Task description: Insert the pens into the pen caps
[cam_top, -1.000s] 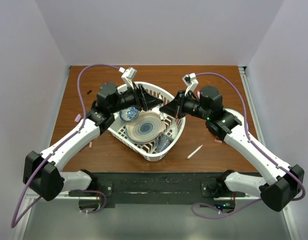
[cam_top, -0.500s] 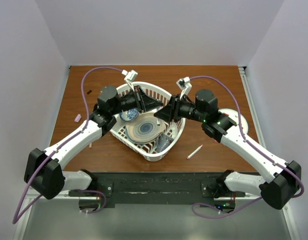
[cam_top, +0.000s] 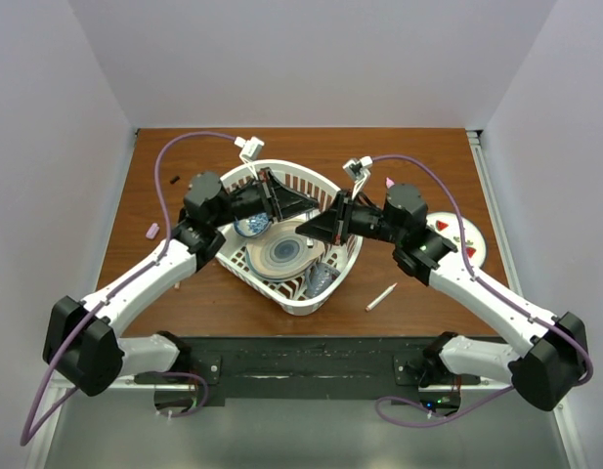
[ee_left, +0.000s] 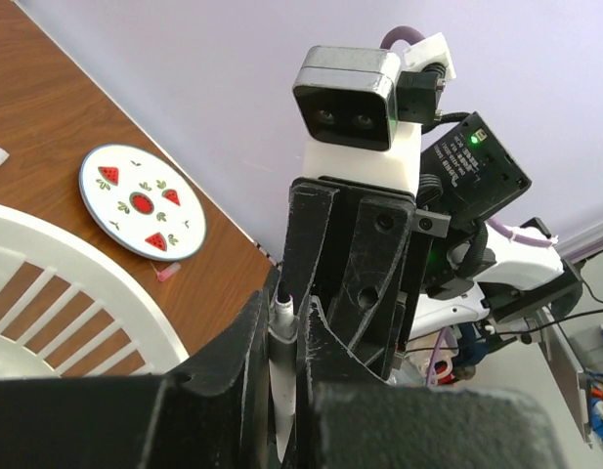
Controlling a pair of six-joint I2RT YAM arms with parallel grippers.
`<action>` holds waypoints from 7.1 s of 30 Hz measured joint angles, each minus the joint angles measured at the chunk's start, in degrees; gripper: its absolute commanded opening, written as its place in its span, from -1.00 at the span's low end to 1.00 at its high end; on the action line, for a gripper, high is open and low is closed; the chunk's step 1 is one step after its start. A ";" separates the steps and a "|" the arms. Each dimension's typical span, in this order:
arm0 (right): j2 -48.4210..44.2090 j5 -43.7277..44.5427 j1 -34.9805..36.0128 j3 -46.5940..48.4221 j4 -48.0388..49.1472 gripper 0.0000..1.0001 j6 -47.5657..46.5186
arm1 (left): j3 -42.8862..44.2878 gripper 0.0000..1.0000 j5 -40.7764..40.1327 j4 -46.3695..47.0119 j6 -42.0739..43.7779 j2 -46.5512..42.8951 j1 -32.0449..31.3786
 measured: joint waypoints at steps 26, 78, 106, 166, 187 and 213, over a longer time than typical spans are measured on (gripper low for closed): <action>-16.35 7.34 0.15 2.49 -18.10 -1.00 -8.26 | 27.65 0.72 -42.95 -38.36 30.84 16.94 34.69; -17.31 17.14 0.15 8.81 -31.69 -1.00 -20.06 | 54.12 0.15 -21.81 -46.16 52.94 63.63 43.17; -18.10 17.20 0.15 8.81 -32.52 -1.00 -20.11 | 49.27 0.20 -24.50 -48.59 53.27 57.42 43.12; -19.39 18.62 0.15 9.05 -35.06 -1.00 -20.70 | 51.19 -1.00 -33.46 -56.13 50.01 55.84 41.68; -9.90 5.05 3.37 -3.13 -13.64 -1.00 -7.82 | -0.83 -1.00 5.18 -14.23 4.79 -13.11 28.98; 12.24 6.93 18.93 3.58 9.18 -1.00 -2.45 | -24.11 -1.00 -3.41 11.93 -19.21 -29.35 22.86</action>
